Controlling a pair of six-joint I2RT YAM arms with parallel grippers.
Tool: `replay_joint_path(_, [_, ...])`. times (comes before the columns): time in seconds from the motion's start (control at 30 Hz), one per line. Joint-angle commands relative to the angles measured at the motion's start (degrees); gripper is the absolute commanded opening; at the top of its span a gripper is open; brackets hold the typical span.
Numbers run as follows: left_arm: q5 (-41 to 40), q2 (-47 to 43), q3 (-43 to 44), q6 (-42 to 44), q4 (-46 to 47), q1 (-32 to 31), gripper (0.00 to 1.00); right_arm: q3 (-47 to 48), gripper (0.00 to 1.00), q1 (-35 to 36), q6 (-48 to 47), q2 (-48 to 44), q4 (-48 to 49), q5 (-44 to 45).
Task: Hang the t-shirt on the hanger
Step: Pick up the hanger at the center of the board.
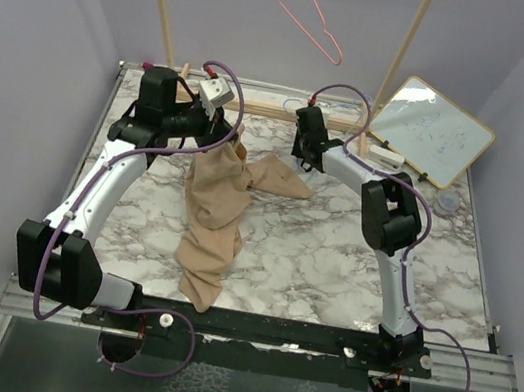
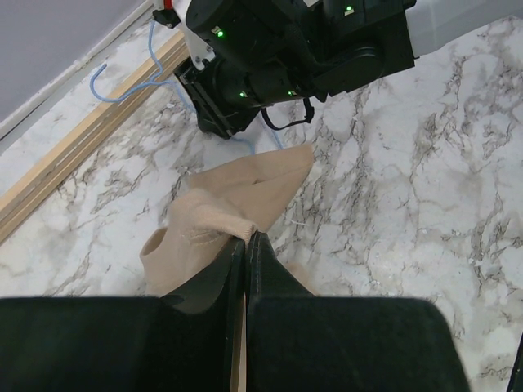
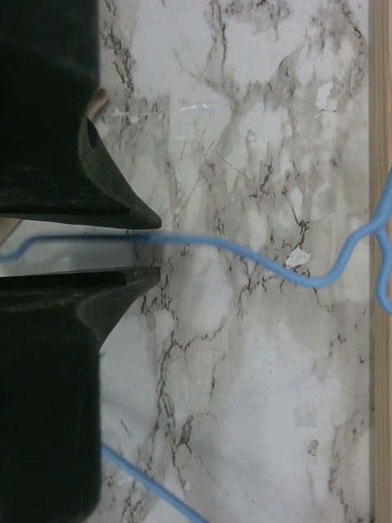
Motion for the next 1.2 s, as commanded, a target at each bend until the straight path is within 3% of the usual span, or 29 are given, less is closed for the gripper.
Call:
replay_joint_path(0.0, [1.78, -1.04, -0.88, -1.27, 2.03, 0.38, 0.0, -0.8, 0.13, 0.28, 0.52, -0.03, -1.3, 0.81])
replay_joint_path(0.03, [1.82, -1.15, -0.96, -1.36, 2.1, 0.38, 0.0, -1.65, 0.04, 0.28, 0.45, -0.69, -0.92, 0.59])
replay_joint_path(0.1, [1.84, -1.45, -1.22, -1.48, 2.09, 0.38, 0.0, -3.32, 0.01, 0.24, 0.17, -2.32, -0.29, 0.34])
replay_joint_path(0.47, [2.09, -4.09, -3.37, -2.04, 2.69, 0.38, 0.0, -9.72, 0.01, 0.19, -4.69, -17.54, -1.96, -5.16])
replay_joint_path(0.87, [2.44, -5.12, -4.66, -2.99, 4.73, 0.38, 0.0, -18.73, 0.01, 0.18, -3.52, -33.99, -4.55, -16.25])
replay_joint_path(1.17, [2.74, -5.2, -5.02, -2.35, 4.79, 0.47, 0.0, -23.25, 0.01, 0.1, -2.67, -47.77, -14.65, -24.7])
